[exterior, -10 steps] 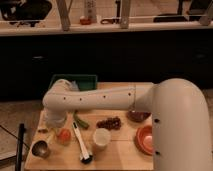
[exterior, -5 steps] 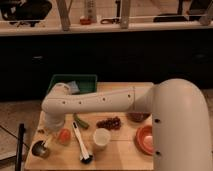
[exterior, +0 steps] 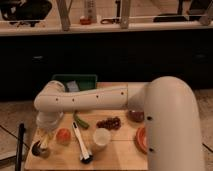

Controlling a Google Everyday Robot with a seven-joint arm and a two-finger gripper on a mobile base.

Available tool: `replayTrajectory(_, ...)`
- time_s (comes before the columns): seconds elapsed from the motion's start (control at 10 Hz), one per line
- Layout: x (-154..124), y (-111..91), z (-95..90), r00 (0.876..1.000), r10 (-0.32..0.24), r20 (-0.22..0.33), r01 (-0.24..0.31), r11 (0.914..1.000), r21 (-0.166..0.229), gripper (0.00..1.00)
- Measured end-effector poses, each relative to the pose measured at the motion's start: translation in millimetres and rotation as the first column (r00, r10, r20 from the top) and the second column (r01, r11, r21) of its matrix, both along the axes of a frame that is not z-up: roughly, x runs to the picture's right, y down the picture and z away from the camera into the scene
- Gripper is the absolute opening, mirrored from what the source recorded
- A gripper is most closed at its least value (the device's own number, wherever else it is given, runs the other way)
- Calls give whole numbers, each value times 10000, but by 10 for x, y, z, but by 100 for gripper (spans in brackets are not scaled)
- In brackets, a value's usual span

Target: Place banana in metal cup

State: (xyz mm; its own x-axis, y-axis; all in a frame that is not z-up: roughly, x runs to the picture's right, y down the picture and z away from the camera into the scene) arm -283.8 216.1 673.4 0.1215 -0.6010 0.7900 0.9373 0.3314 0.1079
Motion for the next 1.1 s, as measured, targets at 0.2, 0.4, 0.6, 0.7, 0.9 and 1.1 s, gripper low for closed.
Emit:
replayTrajectory(0.2, -129, 85, -61, 9990, -363, 269, 367, 9992, -148, 0)
replayTrajectory(0.4, -230, 144, -102, 9967, -665, 476, 677, 9974, -237, 0)
replayTrajectory(0.6, -365, 217, -150, 9932, -942, 676, 965, 9948, -310, 0)
replayTrajectory(0.7, -351, 227, -151, 9924, -1020, 687, 1046, 9939, -347, 0)
replayTrajectory(0.9, -372, 258, -170, 9899, -1174, 796, 1211, 9917, -439, 0)
replayTrajectory(1.1, -350, 270, -169, 9887, -1268, 797, 1312, 9900, -521, 0)
